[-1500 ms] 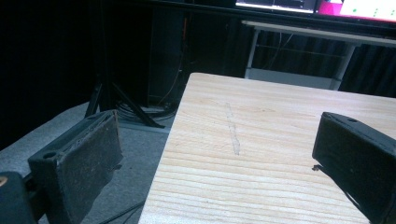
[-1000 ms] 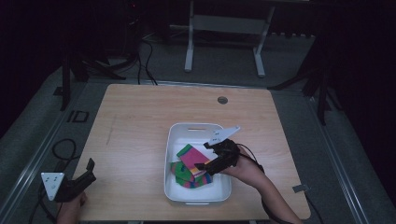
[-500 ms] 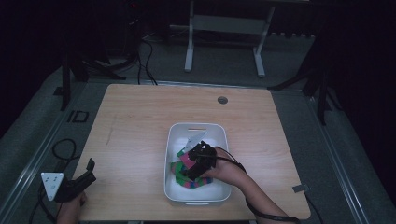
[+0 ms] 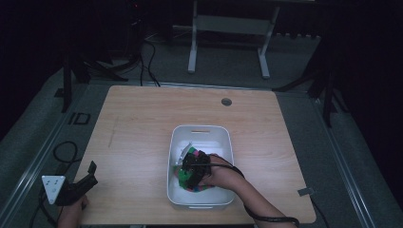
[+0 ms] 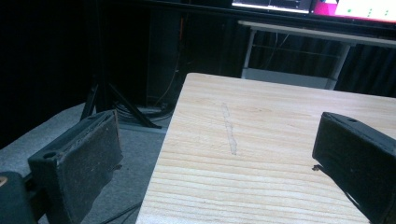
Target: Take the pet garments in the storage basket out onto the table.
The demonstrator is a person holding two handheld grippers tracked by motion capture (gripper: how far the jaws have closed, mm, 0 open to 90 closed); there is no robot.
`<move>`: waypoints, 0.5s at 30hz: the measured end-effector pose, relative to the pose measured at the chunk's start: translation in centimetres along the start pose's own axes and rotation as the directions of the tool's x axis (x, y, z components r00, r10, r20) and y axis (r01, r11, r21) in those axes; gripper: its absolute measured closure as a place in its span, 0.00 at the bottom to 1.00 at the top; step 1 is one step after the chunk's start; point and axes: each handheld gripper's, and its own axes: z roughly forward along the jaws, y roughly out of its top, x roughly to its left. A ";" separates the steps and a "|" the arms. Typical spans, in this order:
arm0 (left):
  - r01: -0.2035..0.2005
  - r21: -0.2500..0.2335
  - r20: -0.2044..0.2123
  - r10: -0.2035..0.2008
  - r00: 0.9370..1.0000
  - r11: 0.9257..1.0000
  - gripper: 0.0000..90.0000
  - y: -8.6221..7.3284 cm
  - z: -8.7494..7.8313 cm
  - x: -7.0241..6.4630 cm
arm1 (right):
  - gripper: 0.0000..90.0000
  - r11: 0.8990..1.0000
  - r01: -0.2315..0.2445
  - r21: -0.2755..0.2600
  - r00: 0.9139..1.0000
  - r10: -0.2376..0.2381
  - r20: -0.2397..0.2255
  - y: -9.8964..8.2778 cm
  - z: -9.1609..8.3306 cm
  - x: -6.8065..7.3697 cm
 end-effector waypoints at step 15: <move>-0.001 0.003 -0.003 0.001 1.000 1.000 0.02 0.0 0.0 0.0 | 0.72 0.998 0.065 -0.009 0.994 -0.064 0.093 -0.2 -1.1 1.0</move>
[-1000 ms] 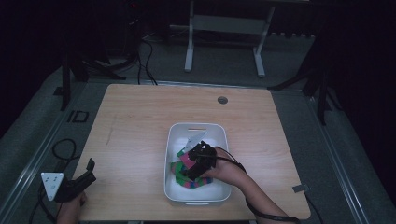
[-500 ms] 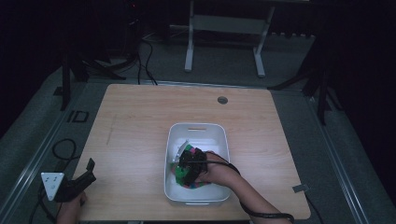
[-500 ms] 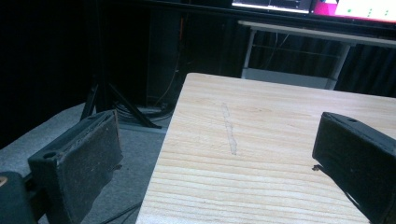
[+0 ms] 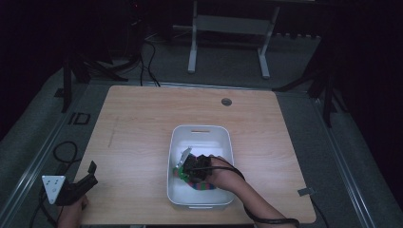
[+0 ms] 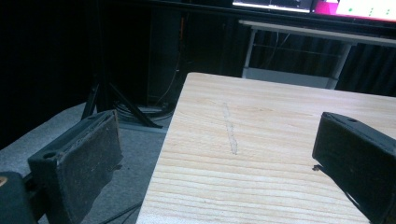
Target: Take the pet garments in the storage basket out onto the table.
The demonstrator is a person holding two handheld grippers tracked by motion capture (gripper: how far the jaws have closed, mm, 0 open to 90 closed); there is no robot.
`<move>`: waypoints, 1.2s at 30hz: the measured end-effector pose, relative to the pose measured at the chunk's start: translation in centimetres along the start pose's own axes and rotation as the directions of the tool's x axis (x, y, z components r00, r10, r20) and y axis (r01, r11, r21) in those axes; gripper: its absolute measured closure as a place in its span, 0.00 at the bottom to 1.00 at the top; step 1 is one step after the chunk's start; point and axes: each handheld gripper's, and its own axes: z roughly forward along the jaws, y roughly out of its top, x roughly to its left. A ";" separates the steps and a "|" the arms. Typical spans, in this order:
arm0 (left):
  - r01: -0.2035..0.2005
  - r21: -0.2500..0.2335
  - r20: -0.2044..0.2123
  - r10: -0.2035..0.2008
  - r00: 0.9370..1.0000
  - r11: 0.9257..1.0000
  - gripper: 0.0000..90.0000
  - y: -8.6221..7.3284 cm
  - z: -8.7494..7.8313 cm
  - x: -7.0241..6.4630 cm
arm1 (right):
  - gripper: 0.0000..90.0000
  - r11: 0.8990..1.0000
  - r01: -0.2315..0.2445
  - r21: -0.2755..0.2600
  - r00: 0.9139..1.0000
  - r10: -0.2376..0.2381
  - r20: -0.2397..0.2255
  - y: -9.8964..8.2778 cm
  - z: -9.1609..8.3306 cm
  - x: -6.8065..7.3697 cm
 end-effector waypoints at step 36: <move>0.001 -0.003 -0.004 -0.001 1.000 1.000 0.02 0.0 0.0 0.0 | 0.73 0.951 -0.075 -0.302 0.973 0.135 0.186 -2.1 -16.7 -5.8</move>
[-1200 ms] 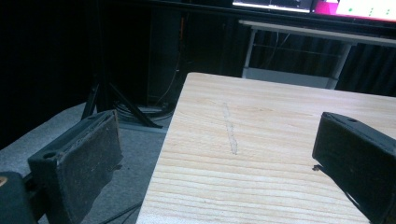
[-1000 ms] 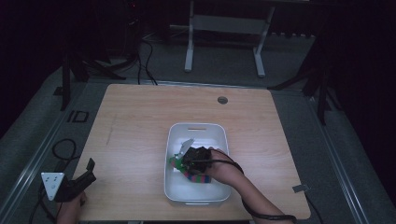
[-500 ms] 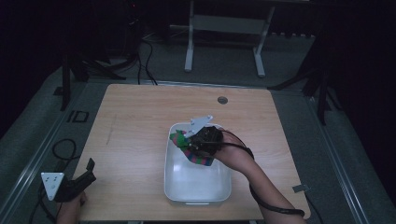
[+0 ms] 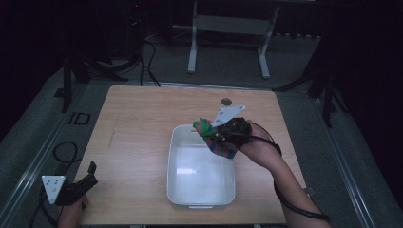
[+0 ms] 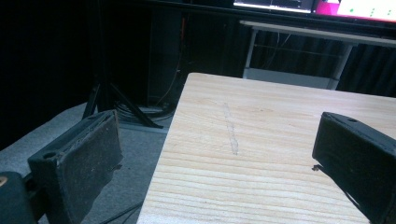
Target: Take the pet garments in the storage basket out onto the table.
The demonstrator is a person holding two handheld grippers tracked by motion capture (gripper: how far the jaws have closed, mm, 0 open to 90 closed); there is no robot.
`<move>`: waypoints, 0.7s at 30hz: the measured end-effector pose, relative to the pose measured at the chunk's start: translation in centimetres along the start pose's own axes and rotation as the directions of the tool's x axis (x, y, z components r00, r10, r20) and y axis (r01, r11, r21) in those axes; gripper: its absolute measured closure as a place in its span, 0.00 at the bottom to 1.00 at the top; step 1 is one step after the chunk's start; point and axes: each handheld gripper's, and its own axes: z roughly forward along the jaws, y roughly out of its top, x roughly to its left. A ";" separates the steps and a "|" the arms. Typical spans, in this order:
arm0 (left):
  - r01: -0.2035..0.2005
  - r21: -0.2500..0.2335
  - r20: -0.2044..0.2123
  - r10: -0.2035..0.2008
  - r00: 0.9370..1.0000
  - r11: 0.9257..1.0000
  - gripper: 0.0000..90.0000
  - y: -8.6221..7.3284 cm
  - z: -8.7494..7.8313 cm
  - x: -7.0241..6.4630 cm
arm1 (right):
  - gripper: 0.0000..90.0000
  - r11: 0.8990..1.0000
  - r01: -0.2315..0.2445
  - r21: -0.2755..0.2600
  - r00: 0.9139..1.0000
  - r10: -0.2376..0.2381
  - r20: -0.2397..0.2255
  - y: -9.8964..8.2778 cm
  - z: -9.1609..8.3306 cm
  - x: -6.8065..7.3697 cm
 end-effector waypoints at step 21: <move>-0.003 0.002 -0.006 0.003 1.000 1.000 0.02 0.0 0.0 -0.1 | 0.73 0.987 -0.158 0.021 0.976 0.154 0.152 -7.9 -5.9 -5.5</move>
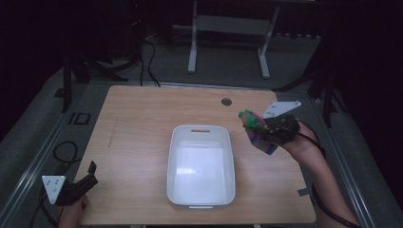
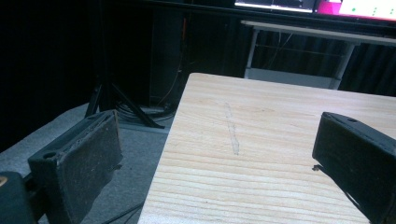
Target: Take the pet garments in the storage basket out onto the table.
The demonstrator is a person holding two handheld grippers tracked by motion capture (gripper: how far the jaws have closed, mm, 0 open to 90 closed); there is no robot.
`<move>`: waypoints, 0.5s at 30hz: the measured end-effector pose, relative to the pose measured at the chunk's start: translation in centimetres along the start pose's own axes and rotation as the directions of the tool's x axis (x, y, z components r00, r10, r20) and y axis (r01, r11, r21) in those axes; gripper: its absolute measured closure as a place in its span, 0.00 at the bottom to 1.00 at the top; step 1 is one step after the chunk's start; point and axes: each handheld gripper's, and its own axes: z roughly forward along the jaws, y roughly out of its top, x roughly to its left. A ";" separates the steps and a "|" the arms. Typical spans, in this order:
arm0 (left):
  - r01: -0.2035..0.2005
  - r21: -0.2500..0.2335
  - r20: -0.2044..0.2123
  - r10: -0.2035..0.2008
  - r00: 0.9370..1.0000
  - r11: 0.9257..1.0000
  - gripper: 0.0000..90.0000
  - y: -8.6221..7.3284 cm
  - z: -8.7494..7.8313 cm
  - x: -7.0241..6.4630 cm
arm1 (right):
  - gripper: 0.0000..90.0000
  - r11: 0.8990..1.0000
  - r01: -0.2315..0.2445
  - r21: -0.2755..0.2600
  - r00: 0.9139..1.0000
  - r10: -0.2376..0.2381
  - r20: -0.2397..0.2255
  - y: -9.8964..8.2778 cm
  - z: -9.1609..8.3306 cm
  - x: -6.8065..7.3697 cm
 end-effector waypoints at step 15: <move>-0.004 0.000 0.002 0.004 1.000 1.000 0.02 0.0 0.0 0.0 | 0.72 0.998 -0.051 0.027 0.999 0.051 0.016 -4.0 3.0 -1.1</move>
